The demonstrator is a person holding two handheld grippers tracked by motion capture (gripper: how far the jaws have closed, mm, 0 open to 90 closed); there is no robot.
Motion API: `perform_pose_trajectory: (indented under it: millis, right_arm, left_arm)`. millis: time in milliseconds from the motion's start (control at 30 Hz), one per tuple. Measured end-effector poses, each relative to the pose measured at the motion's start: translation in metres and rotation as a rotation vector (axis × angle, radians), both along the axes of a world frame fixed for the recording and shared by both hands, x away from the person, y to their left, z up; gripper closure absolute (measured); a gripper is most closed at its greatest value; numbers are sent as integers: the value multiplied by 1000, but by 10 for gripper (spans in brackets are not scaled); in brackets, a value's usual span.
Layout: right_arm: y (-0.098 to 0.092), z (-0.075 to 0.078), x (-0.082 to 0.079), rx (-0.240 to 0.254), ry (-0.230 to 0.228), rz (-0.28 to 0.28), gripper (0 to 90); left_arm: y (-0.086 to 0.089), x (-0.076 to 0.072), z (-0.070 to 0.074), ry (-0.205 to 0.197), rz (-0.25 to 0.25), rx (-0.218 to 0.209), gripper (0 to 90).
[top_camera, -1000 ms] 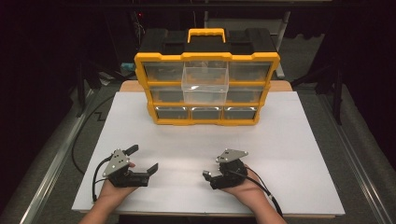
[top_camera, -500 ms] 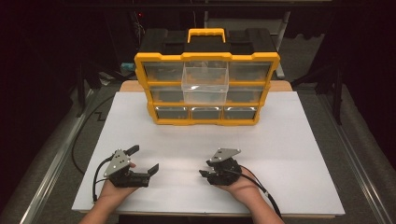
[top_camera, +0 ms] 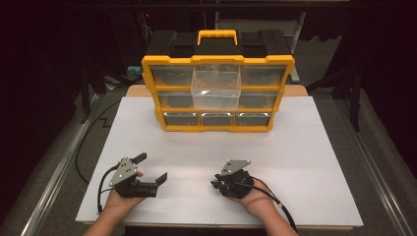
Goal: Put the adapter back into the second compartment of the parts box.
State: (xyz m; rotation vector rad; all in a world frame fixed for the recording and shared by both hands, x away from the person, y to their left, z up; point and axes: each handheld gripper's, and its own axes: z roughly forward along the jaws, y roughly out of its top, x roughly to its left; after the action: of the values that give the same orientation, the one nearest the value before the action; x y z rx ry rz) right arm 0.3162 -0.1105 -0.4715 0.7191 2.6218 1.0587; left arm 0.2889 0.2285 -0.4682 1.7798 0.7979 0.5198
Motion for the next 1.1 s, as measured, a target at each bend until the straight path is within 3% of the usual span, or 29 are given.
perform_pose_trajectory:
  millis: [200,667,1100]
  right_arm:
    - [0,-1,0,5,3,17,767]
    - [0,1,0,2,1,25,776]
    - [-21,11,4,13,-17,-21,776]
  left_arm:
    - [0,0,0,0,0,0,1]
    - [0,0,0,3,-6,-8,1]
    - [0,0,0,1,-8,-17,1]
